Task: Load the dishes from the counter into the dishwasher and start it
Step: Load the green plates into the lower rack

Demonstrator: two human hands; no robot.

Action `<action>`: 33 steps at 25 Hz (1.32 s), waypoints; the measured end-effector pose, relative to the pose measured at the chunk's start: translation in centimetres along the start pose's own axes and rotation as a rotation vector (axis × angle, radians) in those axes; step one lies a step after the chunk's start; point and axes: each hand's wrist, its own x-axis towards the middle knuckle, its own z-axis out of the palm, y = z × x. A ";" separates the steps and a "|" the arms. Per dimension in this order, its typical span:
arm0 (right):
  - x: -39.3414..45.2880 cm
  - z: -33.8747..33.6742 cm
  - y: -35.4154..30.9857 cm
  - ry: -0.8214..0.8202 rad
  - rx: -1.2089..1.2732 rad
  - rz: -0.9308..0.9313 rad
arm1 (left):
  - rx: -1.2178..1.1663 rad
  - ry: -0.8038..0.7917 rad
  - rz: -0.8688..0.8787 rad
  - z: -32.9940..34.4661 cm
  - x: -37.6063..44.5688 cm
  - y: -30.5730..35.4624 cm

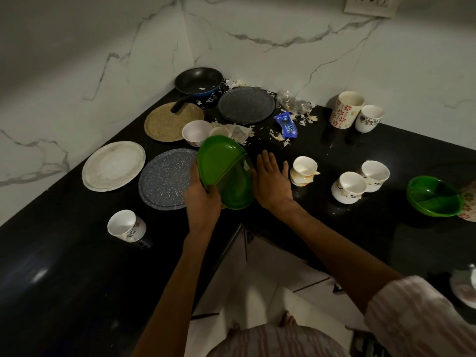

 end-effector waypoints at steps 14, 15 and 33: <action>-2.3 -0.4 -0.2 0.051 0.566 0.095 | -0.048 0.056 0.051 -0.8 -1.1 0.5; -2.8 -0.9 -0.5 0.001 0.825 0.153 | -0.140 0.033 0.009 -1.0 -1.2 0.4; -17.5 -5.9 -3.5 -0.015 1.606 0.366 | -0.374 -0.216 -0.186 -4.2 -5.4 -0.2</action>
